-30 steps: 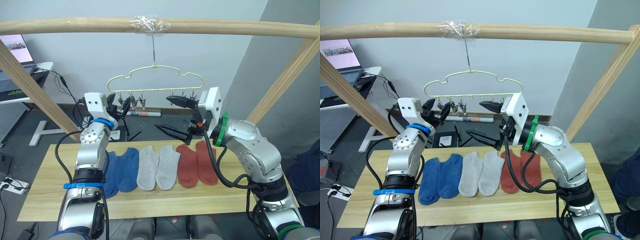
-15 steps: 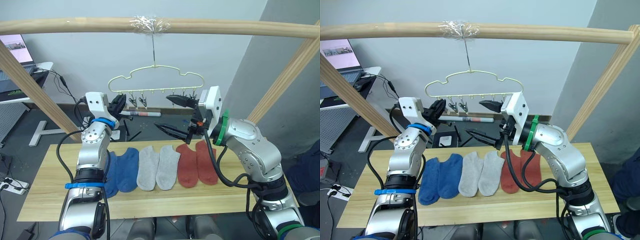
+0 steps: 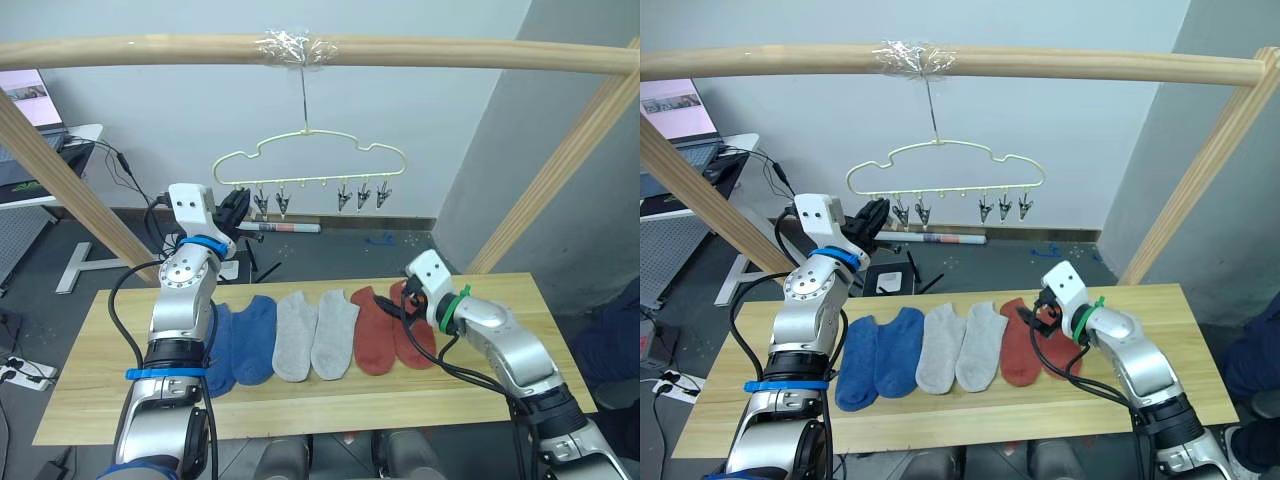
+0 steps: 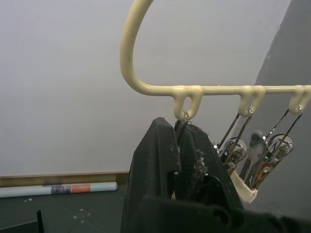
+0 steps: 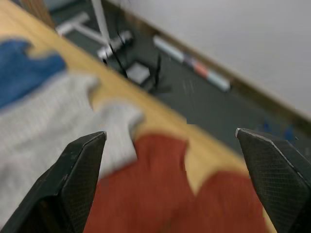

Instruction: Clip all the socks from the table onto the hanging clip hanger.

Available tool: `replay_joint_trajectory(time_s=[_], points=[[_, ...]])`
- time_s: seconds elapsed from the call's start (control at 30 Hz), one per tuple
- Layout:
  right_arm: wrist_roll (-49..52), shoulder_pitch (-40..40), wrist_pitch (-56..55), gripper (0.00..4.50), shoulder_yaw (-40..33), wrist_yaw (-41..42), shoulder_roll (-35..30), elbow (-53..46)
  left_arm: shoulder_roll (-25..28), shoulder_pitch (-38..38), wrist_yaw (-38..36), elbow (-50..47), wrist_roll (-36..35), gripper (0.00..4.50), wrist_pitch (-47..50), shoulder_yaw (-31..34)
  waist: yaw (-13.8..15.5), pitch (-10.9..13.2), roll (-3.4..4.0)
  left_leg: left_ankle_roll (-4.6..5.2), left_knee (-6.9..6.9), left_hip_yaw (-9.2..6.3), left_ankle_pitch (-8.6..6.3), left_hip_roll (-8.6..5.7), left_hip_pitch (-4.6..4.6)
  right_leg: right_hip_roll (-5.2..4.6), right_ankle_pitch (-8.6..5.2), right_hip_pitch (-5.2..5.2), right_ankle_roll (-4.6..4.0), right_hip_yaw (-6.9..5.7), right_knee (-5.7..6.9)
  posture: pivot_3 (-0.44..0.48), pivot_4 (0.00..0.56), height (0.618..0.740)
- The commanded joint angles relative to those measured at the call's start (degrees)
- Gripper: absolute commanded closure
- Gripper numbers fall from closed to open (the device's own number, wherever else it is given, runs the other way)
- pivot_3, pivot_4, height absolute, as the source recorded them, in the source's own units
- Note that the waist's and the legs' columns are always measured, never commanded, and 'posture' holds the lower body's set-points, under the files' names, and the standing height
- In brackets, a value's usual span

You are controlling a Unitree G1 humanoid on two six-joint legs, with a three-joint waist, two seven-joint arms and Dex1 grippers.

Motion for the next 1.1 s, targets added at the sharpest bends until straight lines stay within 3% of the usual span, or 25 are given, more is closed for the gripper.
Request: replay_joint_trajectory(time_s=[0.03, 0.3, 0.6, 0.7, 1.07, 1.1], points=[[-2.49, -2.37, -5.26, 0.00, 0.46, 1.55, -0.06, 7.11, 0.66, -0.02, -0.33, -2.65, 0.11, 4.48, -0.05, 0.14, 0.00, 0.03, 0.00, 0.00, 0.00, 0.00, 0.00, -0.01, 0.00, 0.01, 0.00, 0.00, 0.00, 0.00, 0.00, 0.048, 0.196, 0.740], [-4.77, -8.07, -11.35, 0.00, -3.42, -1.48, 2.66, 27.26, 1.11, 1.49, -0.85, -4.66, -0.12, 4.48, 0.89, 0.36, 0.14, 0.06, -0.02, 0.00, 0.04, 0.00, 0.00, 0.01, -0.01, 0.02, 0.01, 0.01, -0.01, 0.00, 0.01, 0.069, 0.196, 0.740], [-5.69, -9.13, -12.48, 0.00, -4.08, 0.39, 4.42, 32.47, 1.40, 2.49, -0.79, -6.01, 0.02, 4.48, 1.83, 0.77, 0.15, 0.07, -0.01, 0.00, 0.05, 0.01, 0.00, 0.01, 0.00, 0.01, 0.02, 0.01, -0.01, 0.02, 0.08, 0.083, 0.195, 0.740], [-7.56, -7.74, -13.94, 0.53, -1.99, 2.51, 3.52, 32.37, 1.41, 2.32, -0.68, -5.83, 0.09, 4.50, 1.81, 0.83, 0.14, 0.07, -0.01, 0.00, 0.07, 0.02, 0.00, -0.01, 0.02, 0.01, 0.01, 0.01, 0.00, 0.04, 0.13, 0.088, 0.191, 0.740], [-11.37, -2.42, -17.86, 4.31, 0.16, 6.10, -0.42, 32.33, 1.42, 2.01, -0.46, -5.65, -0.21, 4.50, 2.17, 1.03, 0.62, 0.06, -0.01, 0.00, 0.53, -0.06, 0.00, -0.03, 0.15, 0.01, -0.15, 0.15, 0.27, 0.01, 0.62, 0.095, 0.183, 0.740], [-11.24, -1.80, -18.05, 4.47, -0.05, 6.49, -0.92, 31.26, 1.26, 1.94, -0.72, -5.74, -0.83, 4.50, 2.84, 1.15, 0.73, 0.06, -0.01, 0.00, 0.56, -0.06, 0.00, -0.03, 0.16, 0.01, -0.15, 0.18, 0.28, 0.01, 0.62, 0.095, 0.184, 0.740]])
